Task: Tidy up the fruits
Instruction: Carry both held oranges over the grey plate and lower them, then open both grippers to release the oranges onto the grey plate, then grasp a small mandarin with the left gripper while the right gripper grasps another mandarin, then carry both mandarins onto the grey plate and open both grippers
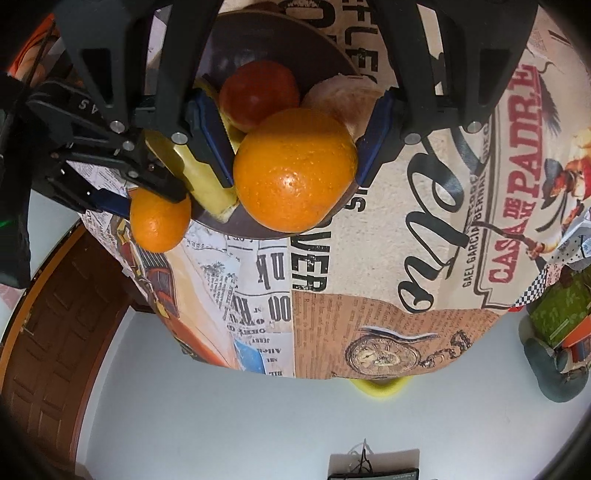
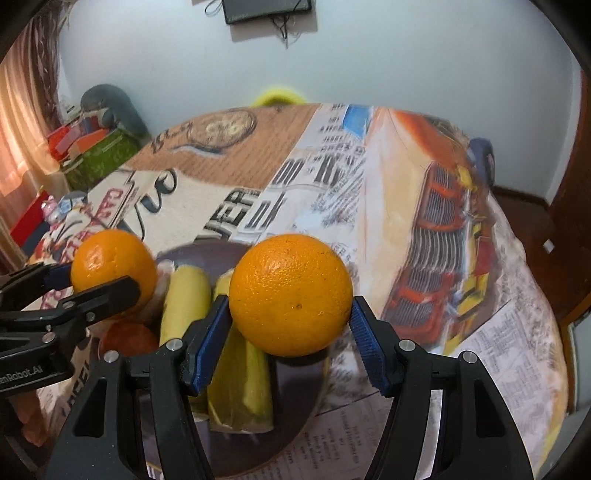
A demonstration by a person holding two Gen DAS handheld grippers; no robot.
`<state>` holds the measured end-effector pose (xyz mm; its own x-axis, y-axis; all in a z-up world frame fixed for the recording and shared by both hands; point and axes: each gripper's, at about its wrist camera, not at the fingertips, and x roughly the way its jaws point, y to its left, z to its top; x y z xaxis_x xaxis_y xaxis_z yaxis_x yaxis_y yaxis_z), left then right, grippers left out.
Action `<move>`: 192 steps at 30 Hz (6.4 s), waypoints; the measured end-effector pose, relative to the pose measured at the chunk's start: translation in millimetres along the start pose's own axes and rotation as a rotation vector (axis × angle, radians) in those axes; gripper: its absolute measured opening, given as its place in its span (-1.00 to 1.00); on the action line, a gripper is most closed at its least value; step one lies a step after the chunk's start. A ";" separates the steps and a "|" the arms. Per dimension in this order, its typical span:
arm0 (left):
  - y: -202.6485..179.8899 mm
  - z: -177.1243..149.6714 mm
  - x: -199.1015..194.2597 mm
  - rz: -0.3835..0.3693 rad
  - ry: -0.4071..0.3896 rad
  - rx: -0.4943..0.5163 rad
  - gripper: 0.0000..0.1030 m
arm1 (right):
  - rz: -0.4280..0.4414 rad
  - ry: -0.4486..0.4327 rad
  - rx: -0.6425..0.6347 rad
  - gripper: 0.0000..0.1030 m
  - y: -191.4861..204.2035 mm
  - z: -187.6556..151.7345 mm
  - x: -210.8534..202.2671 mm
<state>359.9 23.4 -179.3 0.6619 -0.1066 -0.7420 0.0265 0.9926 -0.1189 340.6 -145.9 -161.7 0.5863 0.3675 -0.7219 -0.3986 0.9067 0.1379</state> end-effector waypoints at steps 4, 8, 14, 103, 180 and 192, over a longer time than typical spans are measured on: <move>-4.7 -0.8 1.9 0.017 -0.011 0.025 0.27 | 0.012 0.007 0.012 0.19 -2.9 -1.0 1.0; -12.1 -0.9 4.7 0.046 -0.018 0.064 0.27 | 0.020 0.023 0.021 0.19 -6.3 -1.5 4.1; -9.5 -1.2 10.2 0.025 0.025 0.052 0.27 | 0.020 0.030 0.019 0.22 -6.0 -2.8 4.6; -27.3 -160.2 -108.9 -0.079 0.168 0.036 -0.28 | 0.039 0.033 -0.059 0.40 63.3 -109.6 -118.3; -24.9 -63.0 -46.0 -0.068 0.024 0.076 -0.26 | 0.062 0.055 -0.043 -0.38 34.1 -62.7 -36.4; -19.9 -60.2 -72.8 -0.050 -0.025 0.067 -0.02 | 0.050 0.038 -0.044 -0.22 35.7 -60.7 -51.0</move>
<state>266.0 7.8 -162.6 0.6767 -0.1552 -0.7197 0.1096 0.9879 -0.1100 253.7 -144.9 -161.1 0.5377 0.4034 -0.7404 -0.4581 0.8770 0.1452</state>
